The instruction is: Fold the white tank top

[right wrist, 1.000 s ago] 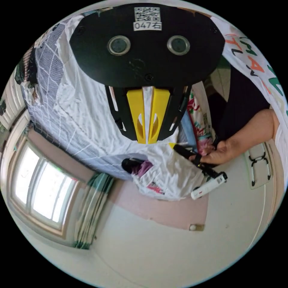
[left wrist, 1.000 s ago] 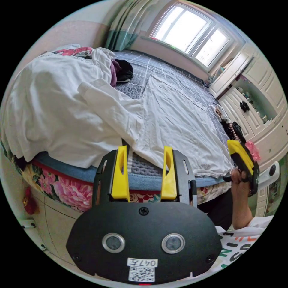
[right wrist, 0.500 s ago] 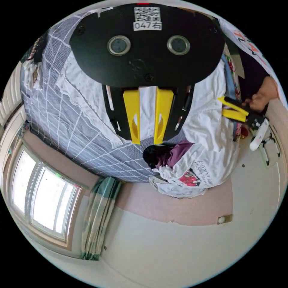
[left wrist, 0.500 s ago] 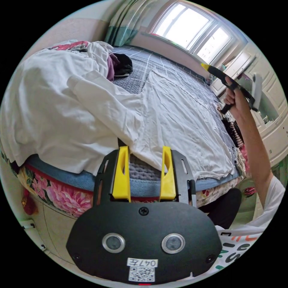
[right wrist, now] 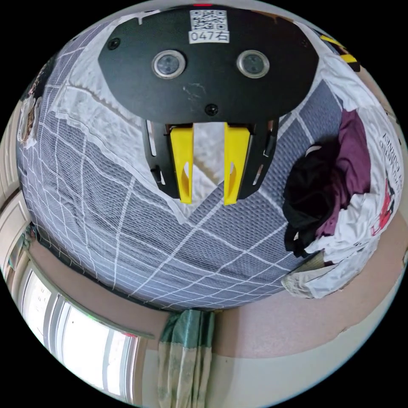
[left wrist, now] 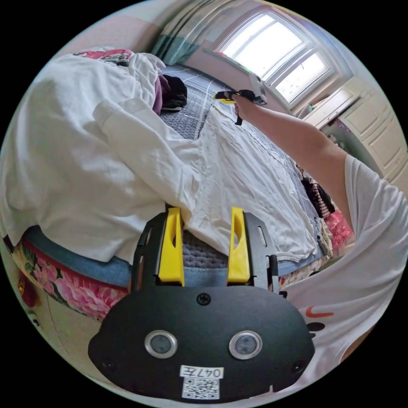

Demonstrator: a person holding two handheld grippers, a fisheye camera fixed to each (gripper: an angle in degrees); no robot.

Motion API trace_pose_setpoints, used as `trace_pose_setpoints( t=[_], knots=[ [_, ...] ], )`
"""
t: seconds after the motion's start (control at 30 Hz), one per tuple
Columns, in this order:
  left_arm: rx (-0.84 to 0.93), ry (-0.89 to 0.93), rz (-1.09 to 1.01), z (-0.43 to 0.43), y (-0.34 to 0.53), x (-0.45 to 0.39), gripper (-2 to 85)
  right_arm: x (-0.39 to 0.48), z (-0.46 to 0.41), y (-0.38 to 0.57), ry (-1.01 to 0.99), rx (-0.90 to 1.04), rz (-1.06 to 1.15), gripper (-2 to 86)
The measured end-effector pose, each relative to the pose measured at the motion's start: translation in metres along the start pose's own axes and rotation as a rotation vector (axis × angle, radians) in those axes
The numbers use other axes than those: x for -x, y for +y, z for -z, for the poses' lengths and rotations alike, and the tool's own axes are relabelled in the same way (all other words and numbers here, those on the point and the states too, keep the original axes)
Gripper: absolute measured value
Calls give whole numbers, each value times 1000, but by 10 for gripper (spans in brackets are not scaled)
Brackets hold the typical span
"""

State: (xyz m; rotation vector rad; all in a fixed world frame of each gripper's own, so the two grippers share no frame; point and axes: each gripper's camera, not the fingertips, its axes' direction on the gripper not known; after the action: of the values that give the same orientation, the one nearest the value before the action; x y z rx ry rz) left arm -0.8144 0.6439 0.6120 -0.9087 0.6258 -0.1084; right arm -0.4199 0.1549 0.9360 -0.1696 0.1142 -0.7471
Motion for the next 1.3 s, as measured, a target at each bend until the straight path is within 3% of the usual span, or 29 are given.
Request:
trace_pose_setpoints(
  t=[0.13,0.27,0.33,0.73,0.97,1.3],
  knots=[
    [-5,-65,-6,-4,-3,-11,118,-6,-63,-12,36,118,2,56],
    [18,-63,2,-4,-8,-19,8,-9,-84,-13,86,117,33,13],
    [15,-53,-7,-2,-9,-24,-3,-16,-86,-13,131,109,94,1],
    [-16,-19,-319,12,-23,-142,-9,-153,-66,22,-227,-17,-58,-3],
    [132,49,-577,-14,-20,-235,-7,-242,-50,89,-241,-86,-100,-4],
    [250,87,-651,-41,-22,-290,-3,-314,-73,170,-234,-76,-223,3]
  ],
)
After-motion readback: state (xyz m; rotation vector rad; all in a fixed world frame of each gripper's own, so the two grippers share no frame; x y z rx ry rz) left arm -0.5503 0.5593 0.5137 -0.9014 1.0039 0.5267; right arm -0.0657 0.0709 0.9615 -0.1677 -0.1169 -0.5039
